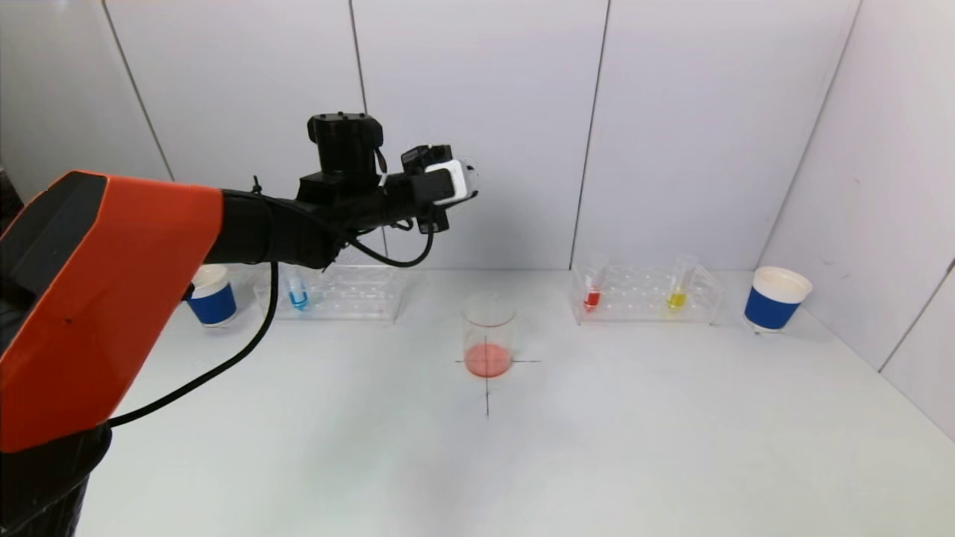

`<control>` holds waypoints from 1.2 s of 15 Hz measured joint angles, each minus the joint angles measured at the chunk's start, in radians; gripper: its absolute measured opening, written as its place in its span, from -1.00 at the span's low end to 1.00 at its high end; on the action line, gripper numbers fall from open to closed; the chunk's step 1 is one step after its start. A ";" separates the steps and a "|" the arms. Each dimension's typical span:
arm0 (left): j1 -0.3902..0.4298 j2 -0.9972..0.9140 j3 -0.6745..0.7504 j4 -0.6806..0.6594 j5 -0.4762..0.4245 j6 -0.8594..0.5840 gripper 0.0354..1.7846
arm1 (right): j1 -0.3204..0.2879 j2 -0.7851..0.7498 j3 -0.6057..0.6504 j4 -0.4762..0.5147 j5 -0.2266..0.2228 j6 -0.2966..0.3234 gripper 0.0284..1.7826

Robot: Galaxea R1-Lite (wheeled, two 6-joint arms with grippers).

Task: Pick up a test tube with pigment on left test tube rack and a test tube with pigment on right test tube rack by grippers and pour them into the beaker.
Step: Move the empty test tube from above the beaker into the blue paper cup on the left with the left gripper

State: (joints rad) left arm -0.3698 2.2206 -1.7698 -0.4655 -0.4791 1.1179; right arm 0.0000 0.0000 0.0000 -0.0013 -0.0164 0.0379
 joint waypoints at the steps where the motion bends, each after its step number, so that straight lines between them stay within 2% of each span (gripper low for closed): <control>1: 0.000 -0.015 -0.003 0.022 0.052 -0.064 -0.54 | 0.000 0.000 0.000 0.000 0.000 0.000 0.99; 3: 0.001 -0.052 -0.022 0.112 0.117 -0.203 -0.54 | 0.000 0.000 0.000 0.000 0.000 0.000 0.99; 6: 0.027 -0.107 -0.100 0.291 0.131 -0.478 -0.54 | 0.000 0.000 0.000 0.000 0.000 0.000 0.99; 9: 0.116 -0.170 -0.117 0.416 0.148 -0.673 -0.54 | 0.000 0.000 0.000 0.000 -0.001 0.000 0.99; 12: 0.190 -0.231 -0.071 0.429 0.255 -0.803 -0.54 | 0.000 0.000 0.000 0.000 0.000 0.000 0.99; 15: 0.254 -0.286 0.015 0.420 0.421 -0.873 -0.54 | 0.000 0.000 0.000 0.000 0.000 0.000 0.99; 18: 0.301 -0.344 0.131 0.376 0.513 -0.968 -0.54 | 0.000 0.000 0.000 0.000 0.000 0.000 0.99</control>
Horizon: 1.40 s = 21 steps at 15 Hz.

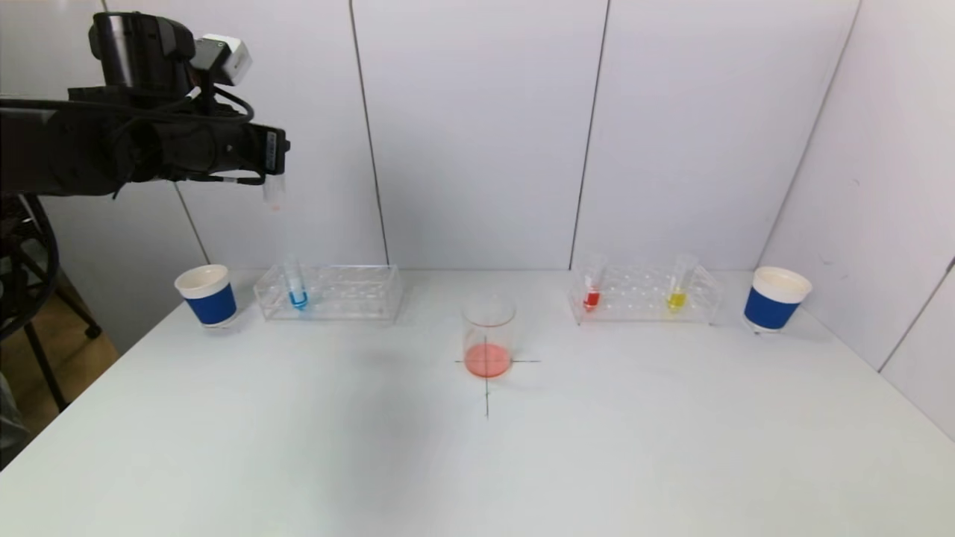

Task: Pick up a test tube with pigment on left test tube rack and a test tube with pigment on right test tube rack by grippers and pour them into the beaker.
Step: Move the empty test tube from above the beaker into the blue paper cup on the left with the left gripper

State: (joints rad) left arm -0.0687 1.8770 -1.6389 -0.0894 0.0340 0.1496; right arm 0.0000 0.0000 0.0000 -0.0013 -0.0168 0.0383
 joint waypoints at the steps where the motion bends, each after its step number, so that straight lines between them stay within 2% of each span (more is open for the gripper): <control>1: 0.018 -0.016 0.047 -0.038 0.019 -0.012 -0.54 | 0.000 0.000 0.000 0.000 0.000 0.000 0.99; 5: 0.098 -0.057 0.247 -0.312 0.048 -0.017 -0.54 | 0.000 0.000 0.000 0.000 0.000 0.000 0.99; 7: 0.152 -0.063 0.315 -0.400 0.045 -0.019 -0.54 | 0.000 0.000 0.000 0.000 0.000 0.000 0.99; 12: 0.243 -0.028 0.358 -0.425 0.032 -0.024 -0.54 | 0.000 0.000 0.000 0.000 0.001 0.000 0.99; 17: 0.277 0.069 0.373 -0.570 0.028 -0.024 -0.54 | 0.000 0.000 0.000 0.000 0.000 0.000 0.99; 21: 0.300 0.143 0.378 -0.608 0.026 -0.028 -0.54 | 0.000 0.000 0.000 0.000 0.000 0.000 0.99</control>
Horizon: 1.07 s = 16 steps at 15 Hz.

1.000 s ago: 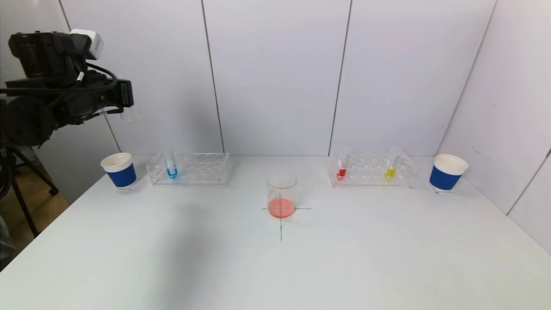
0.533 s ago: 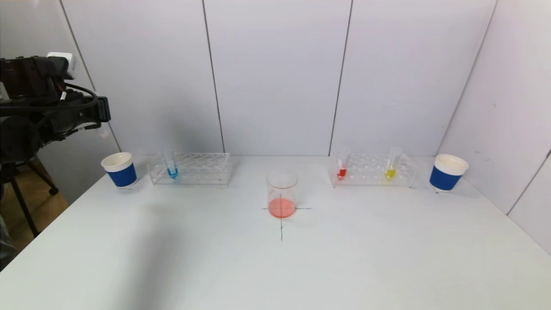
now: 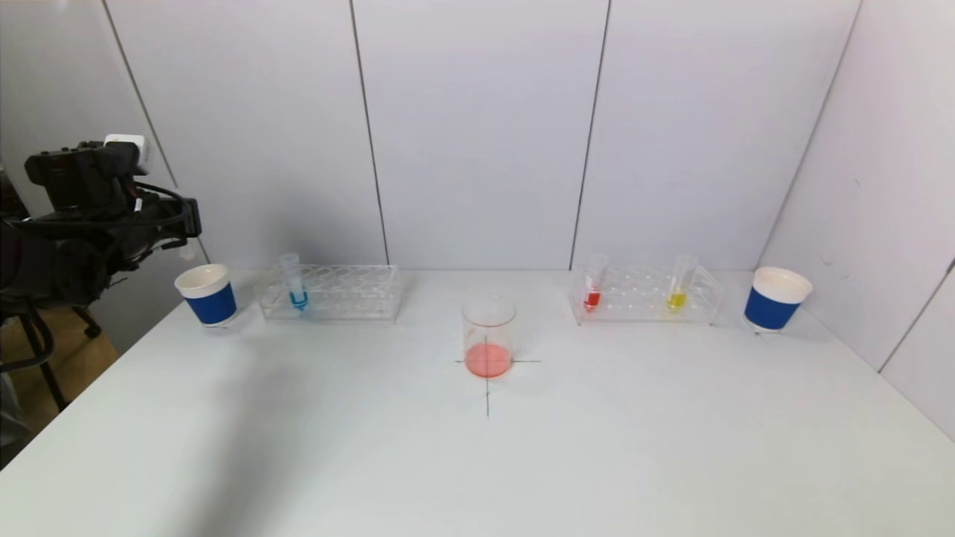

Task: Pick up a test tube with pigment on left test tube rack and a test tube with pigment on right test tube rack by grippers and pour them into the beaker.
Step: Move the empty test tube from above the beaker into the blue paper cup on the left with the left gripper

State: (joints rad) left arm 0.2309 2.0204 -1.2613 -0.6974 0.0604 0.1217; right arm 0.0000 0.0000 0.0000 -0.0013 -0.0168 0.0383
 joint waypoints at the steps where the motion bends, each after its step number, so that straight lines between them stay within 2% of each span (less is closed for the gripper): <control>1: 0.003 0.018 0.000 -0.021 0.000 -0.004 -0.54 | 0.000 0.000 0.000 0.000 0.000 0.000 0.99; 11: 0.019 0.139 -0.011 -0.048 -0.003 -0.008 -0.54 | 0.000 0.000 0.000 0.000 0.000 0.000 0.99; 16: 0.022 0.187 -0.012 -0.106 -0.017 -0.008 -0.54 | 0.000 0.000 0.000 0.000 0.000 0.000 0.99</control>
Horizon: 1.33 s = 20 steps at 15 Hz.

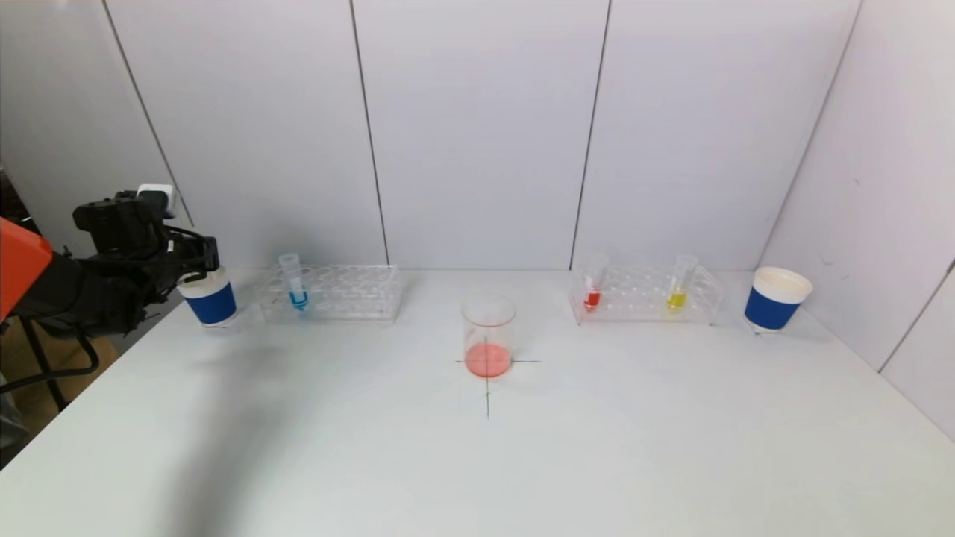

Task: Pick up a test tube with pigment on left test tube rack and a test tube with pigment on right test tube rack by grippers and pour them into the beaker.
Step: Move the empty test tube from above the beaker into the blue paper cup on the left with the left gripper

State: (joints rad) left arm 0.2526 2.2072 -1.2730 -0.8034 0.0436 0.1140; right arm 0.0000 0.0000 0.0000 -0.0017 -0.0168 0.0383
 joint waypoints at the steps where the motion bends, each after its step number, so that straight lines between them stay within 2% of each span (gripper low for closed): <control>1: 0.000 0.006 0.001 -0.001 0.000 0.000 -0.54 | 0.000 0.000 0.000 0.000 0.000 0.000 0.99; 18: 0.009 0.018 0.028 -0.001 0.000 -0.009 -0.54 | 0.000 0.000 0.000 0.000 0.000 0.000 0.99; 20: 0.009 0.014 0.028 -0.001 0.000 -0.026 -0.46 | 0.000 0.000 0.000 0.000 0.000 0.000 0.99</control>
State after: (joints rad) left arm 0.2617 2.2217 -1.2453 -0.8047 0.0440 0.0879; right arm 0.0000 0.0000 0.0000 -0.0013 -0.0164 0.0379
